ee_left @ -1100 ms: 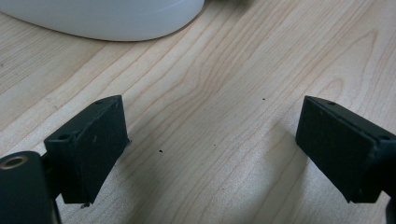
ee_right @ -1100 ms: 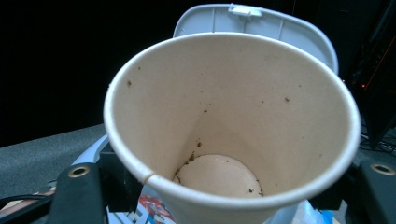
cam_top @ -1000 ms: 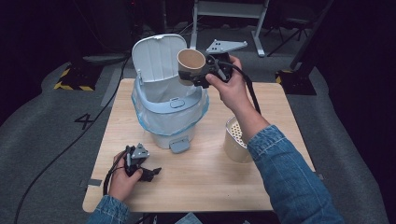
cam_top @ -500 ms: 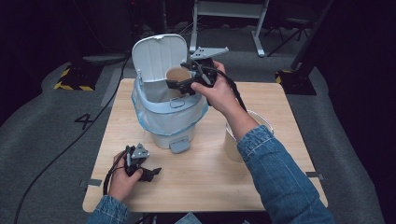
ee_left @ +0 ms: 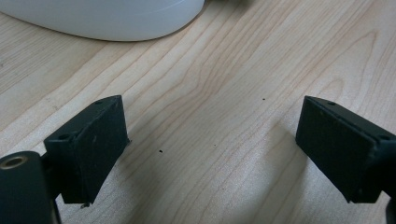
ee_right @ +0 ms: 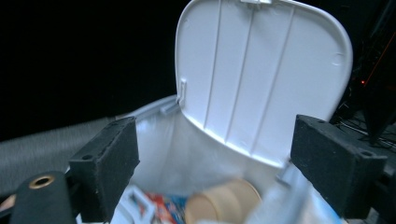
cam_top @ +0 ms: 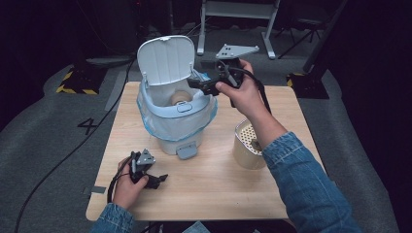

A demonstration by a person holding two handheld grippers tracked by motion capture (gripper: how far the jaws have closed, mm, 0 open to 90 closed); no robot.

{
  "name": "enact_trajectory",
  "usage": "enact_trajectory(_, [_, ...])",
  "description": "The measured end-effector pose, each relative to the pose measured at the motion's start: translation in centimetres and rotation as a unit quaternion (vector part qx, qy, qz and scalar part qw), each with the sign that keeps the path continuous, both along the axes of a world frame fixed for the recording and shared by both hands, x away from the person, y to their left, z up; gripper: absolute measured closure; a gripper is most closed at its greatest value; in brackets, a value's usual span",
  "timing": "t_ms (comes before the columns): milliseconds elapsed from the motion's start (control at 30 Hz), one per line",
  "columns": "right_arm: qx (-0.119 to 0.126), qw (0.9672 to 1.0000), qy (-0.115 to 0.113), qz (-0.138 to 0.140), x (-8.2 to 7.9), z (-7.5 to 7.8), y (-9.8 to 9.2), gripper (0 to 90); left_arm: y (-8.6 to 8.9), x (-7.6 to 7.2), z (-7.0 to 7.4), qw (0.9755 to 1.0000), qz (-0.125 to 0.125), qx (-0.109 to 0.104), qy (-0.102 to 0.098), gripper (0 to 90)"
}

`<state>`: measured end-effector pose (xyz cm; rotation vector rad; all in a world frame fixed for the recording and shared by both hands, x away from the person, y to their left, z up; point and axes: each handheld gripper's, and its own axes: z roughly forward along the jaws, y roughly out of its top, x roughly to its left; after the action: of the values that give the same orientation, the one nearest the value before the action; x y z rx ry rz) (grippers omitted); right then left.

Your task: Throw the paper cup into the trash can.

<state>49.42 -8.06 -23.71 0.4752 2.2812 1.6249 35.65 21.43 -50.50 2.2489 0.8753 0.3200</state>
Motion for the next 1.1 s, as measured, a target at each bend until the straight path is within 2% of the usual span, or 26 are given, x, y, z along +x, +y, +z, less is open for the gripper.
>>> enact_trajectory(233, [-0.019, 0.9996, -0.002, -0.022, -1.2, 1.0, -3.5, 18.8, 0.1, 0.1, 0.0, 1.0000, -0.004, 0.000, 0.001, 9.4])
enact_trajectory(367, [-0.045, 0.9985, -0.007, -0.031, -2.0, 1.4, -5.6, 19.5, 0.1, 0.1, 0.0, 1.0000, -0.006, 0.002, 0.000, 9.4])
enact_trajectory(633, [-0.059, 0.9968, -0.009, -0.053, -3.6, 1.9, -10.0, 22.1, 0.3, 0.1, 0.0, 1.0000, -0.009, -0.003, 0.003, 9.5])
enact_trajectory(833, [-0.064, 0.9959, 0.002, -0.064, -4.4, 1.7, -13.0, 23.4, 0.4, 0.1, 0.0, 1.0000, -0.010, -0.001, 0.002, 9.5])
enact_trajectory(1100, [-0.072, 0.9945, 0.007, -0.076, -5.5, 0.9, -16.5, 22.6, 0.4, 0.1, 0.0, 1.0000, -0.009, 0.000, 0.003, 9.5])
